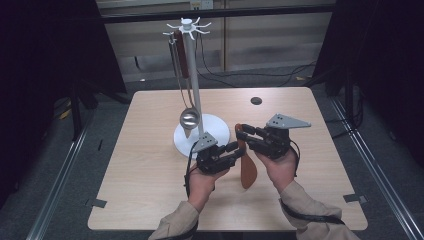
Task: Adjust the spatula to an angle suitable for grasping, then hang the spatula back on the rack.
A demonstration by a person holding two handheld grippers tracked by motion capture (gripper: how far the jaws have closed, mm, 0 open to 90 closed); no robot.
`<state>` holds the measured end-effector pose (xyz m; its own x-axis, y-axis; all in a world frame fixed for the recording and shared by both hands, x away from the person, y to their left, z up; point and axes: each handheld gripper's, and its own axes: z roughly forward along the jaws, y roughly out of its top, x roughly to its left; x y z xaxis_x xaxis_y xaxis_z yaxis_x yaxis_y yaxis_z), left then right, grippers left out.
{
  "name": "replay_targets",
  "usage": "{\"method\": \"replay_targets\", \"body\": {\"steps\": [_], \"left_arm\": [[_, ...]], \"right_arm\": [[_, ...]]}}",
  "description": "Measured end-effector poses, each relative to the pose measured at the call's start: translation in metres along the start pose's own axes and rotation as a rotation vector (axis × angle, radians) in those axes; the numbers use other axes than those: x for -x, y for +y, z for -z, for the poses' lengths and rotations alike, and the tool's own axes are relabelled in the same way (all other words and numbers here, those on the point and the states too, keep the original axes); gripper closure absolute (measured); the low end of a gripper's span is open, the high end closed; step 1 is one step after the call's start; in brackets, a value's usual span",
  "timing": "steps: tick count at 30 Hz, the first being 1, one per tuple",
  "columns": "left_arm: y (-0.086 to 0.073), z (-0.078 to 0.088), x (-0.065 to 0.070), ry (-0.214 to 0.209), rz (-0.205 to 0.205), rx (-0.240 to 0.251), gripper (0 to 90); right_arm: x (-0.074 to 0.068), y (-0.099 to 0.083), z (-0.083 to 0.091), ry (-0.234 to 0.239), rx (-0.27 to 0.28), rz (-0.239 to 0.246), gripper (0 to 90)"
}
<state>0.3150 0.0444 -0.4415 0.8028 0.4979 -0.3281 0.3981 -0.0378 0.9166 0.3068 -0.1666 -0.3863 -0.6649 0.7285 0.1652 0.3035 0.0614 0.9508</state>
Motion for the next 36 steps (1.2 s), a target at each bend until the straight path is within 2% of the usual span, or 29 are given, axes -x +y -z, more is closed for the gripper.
{"method": "replay_targets", "body": {"steps": [1,4,9,10,12,16,18,22,23,29,33,35,36], "left_arm": [[0.000,0.000,0.001,0.002,0.009,0.005,61.8],[0.000,0.000,0.000,0.007,0.002,0.005,66.4],[-0.002,-0.001,0.000,0.015,0.008,0.006,69.1],[-0.002,-0.002,0.000,0.007,0.014,0.013,71.2],[-0.001,-0.002,-0.001,0.021,0.014,0.011,78.6],[0.003,-0.001,0.001,0.014,-0.003,0.004,81.2],[0.007,0.000,0.003,0.013,0.013,0.007,82.6],[0.010,0.002,0.002,0.010,0.009,0.013,82.7],[0.010,0.004,0.001,0.008,0.003,0.010,82.7],[0.013,0.016,-0.005,0.027,0.004,0.026,82.7],[0.017,0.026,-0.010,0.049,0.018,0.052,82.6],[0.020,0.032,-0.014,0.062,0.004,0.053,82.6],[0.021,0.034,-0.014,0.066,0.010,0.060,82.6]], "right_arm": [[-0.001,0.001,0.000,0.000,0.001,-0.002,66.6],[-0.001,0.002,-0.002,0.001,-0.003,-0.002,66.6],[-0.001,0.004,-0.002,0.003,0.001,-0.002,66.6],[-0.001,0.004,-0.001,-0.001,0.001,-0.001,66.6],[-0.002,0.007,0.000,0.003,0.010,0.001,66.6],[-0.002,0.010,-0.001,0.000,0.005,-0.006,66.5],[-0.002,0.011,-0.002,0.000,0.019,-0.019,66.5],[-0.002,0.015,-0.001,0.003,0.031,-0.029,65.5],[-0.002,0.015,-0.001,0.007,0.027,-0.030,63.9],[0.006,0.008,-0.001,0.018,0.006,-0.038,38.4],[0.011,-0.006,0.001,0.000,-0.023,-0.001,26.0],[0.015,-0.015,0.002,-0.008,-0.049,0.016,18.6],[0.017,-0.019,0.001,-0.004,-0.065,0.017,17.9]]}}
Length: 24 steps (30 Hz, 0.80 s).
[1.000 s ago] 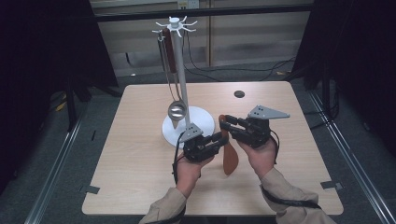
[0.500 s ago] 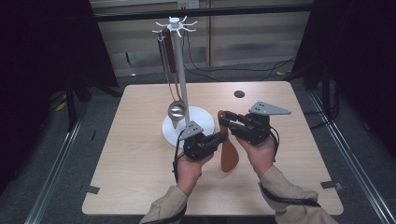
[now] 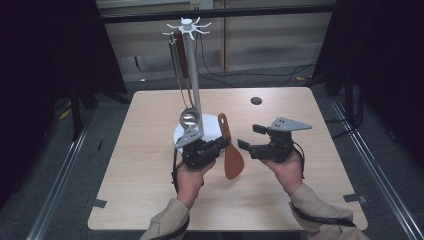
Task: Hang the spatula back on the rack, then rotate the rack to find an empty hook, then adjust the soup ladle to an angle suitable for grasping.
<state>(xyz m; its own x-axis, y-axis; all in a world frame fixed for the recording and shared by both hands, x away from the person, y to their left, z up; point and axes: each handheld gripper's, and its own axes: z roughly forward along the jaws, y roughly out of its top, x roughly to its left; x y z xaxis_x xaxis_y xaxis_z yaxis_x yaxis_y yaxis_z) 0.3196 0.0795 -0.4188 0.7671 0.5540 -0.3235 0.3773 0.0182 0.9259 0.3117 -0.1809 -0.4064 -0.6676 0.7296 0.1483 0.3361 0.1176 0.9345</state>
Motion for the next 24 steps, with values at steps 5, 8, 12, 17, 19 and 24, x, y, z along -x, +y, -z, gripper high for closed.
{"method": "replay_targets", "body": {"steps": [5,8,12,17,19,24], "left_arm": [[0.012,0.009,-0.004,0.003,-0.019,0.023,82.7],[0.020,0.014,-0.005,0.007,-0.023,0.043,82.7],[0.032,0.019,-0.007,0.002,-0.037,0.065,82.6],[0.048,0.024,-0.007,-0.004,-0.043,0.101,82.6],[0.054,0.025,-0.007,-0.005,-0.053,0.108,82.6],[0.067,0.028,-0.008,0.003,-0.070,0.124,82.6]], "right_arm": [[0.003,-0.015,0.001,-0.016,-0.043,0.041,14.5],[0.006,-0.021,0.000,-0.015,-0.069,0.054,12.8],[0.006,-0.026,0.000,-0.014,-0.084,0.068,11.5],[0.007,-0.030,-0.002,-0.012,-0.100,0.072,9.3],[0.006,-0.031,-0.002,-0.013,-0.107,0.074,9.2],[0.005,-0.032,-0.002,-0.008,-0.115,0.079,9.0]]}}
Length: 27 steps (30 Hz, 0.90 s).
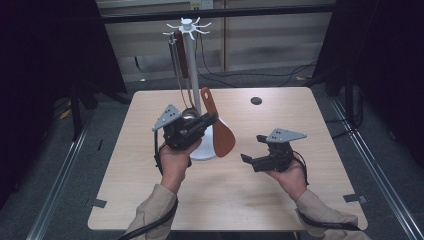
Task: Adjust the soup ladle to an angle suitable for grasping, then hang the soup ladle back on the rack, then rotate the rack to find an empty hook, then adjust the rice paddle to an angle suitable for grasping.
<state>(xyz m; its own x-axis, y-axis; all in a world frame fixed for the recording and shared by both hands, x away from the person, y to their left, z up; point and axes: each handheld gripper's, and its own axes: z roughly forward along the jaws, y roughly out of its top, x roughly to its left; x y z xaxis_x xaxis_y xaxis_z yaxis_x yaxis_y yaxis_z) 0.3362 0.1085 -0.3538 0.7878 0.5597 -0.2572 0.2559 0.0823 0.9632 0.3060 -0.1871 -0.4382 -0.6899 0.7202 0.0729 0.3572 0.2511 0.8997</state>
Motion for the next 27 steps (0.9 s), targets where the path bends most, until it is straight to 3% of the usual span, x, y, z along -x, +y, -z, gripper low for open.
{"method": "replay_targets", "body": {"steps": [4,18,20,21,27], "left_arm": [[0.009,0.000,0.000,-0.009,-0.024,0.007,82.6],[0.026,-0.005,-0.002,-0.016,-0.032,0.045,82.5],[0.029,-0.005,-0.003,-0.021,-0.053,0.037,82.6],[0.030,-0.006,-0.002,-0.019,-0.042,0.049,82.6],[0.037,-0.009,-0.001,-0.024,-0.062,0.045,82.5]], "right_arm": [[-0.001,-0.001,-0.001,0.002,-0.006,0.006,8.9],[-0.004,-0.001,-0.003,0.019,-0.011,0.037,8.5],[-0.004,-0.001,-0.003,0.022,-0.016,0.033,8.4],[-0.004,-0.002,-0.003,0.021,-0.019,0.036,8.3],[-0.002,-0.004,-0.006,0.035,-0.049,0.016,6.5]]}}
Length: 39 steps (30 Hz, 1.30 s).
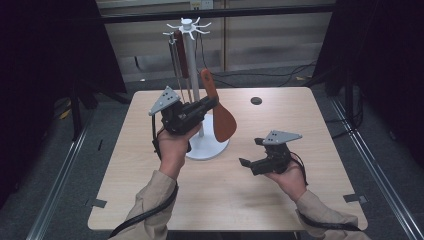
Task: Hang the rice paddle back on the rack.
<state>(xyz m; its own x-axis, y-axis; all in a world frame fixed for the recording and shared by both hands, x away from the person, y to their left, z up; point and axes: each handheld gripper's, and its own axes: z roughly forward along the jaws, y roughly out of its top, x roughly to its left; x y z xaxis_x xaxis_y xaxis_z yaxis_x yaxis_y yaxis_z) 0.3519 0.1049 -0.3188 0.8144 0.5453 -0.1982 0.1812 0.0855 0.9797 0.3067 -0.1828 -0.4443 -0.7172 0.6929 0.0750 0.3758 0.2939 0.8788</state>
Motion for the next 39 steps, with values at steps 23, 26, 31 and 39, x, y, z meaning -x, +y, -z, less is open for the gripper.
{"method": "replay_targets", "body": {"steps": [23,26,31,39], "left_arm": [[0.026,-0.002,-0.009,-0.003,-0.012,0.064,82.6],[0.028,-0.003,-0.009,0.000,-0.021,0.061,82.6],[0.034,-0.005,-0.011,-0.001,-0.025,0.065,82.6],[0.046,-0.010,-0.013,0.009,-0.035,0.090,82.6]], "right_arm": [[0.003,-0.002,0.001,-0.009,0.005,-0.008,6.1],[0.003,-0.001,0.001,-0.007,0.004,-0.004,6.1],[0.004,-0.001,0.001,-0.004,0.001,-0.008,6.1],[0.006,0.000,0.003,0.000,0.013,-0.005,6.2]]}}
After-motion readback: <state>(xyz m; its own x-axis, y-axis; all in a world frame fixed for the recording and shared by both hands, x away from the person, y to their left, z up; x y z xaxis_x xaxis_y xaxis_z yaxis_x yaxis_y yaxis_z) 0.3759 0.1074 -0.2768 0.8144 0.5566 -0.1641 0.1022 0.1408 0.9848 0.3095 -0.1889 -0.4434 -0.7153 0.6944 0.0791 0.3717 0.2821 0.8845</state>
